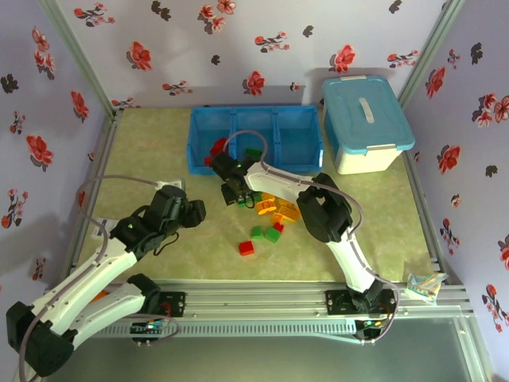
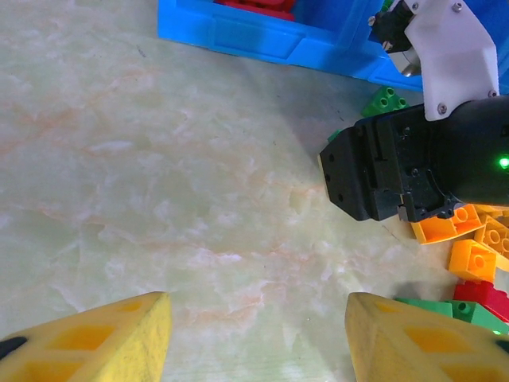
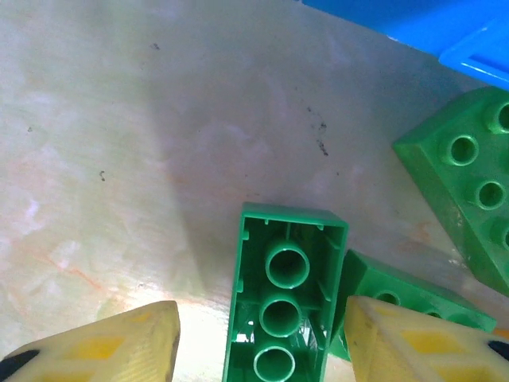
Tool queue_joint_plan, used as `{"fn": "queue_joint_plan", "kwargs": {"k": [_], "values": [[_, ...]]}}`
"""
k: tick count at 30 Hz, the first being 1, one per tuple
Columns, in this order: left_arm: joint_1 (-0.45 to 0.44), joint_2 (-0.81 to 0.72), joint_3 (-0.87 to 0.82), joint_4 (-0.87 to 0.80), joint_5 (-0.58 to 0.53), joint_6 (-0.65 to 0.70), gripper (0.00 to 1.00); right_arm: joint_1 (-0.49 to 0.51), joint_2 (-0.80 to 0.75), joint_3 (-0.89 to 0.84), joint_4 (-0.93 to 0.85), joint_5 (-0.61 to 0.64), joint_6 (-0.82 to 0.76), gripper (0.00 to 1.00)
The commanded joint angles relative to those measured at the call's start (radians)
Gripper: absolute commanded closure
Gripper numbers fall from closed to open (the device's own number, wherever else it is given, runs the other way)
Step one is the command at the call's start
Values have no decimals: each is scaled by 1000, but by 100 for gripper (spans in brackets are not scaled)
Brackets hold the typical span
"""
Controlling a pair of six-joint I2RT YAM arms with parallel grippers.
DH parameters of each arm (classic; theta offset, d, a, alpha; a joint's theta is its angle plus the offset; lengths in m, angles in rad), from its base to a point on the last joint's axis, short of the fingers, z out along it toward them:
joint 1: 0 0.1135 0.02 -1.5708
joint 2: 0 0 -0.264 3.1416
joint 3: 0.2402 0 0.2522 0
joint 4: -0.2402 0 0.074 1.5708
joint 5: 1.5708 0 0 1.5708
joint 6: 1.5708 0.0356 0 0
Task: Sort the legos into containers by color
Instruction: Pick up the lego from the center of the table.
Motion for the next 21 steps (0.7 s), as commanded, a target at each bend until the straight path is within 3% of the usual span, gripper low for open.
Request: {"fn": "queue_joint_plan", "kwargs": {"k": [1, 13, 21], "values": [[7, -12, -9, -17, -21, -18, 40, -4, 41, 35, -20, -15, -9, 43], [9, -15, -15, -13, -20, -18, 41, 9, 61, 35, -17, -48, 8, 45], [9, -15, -19, -2, -19, -17, 41, 15, 71, 37, -17, -71, 6, 55]]}}
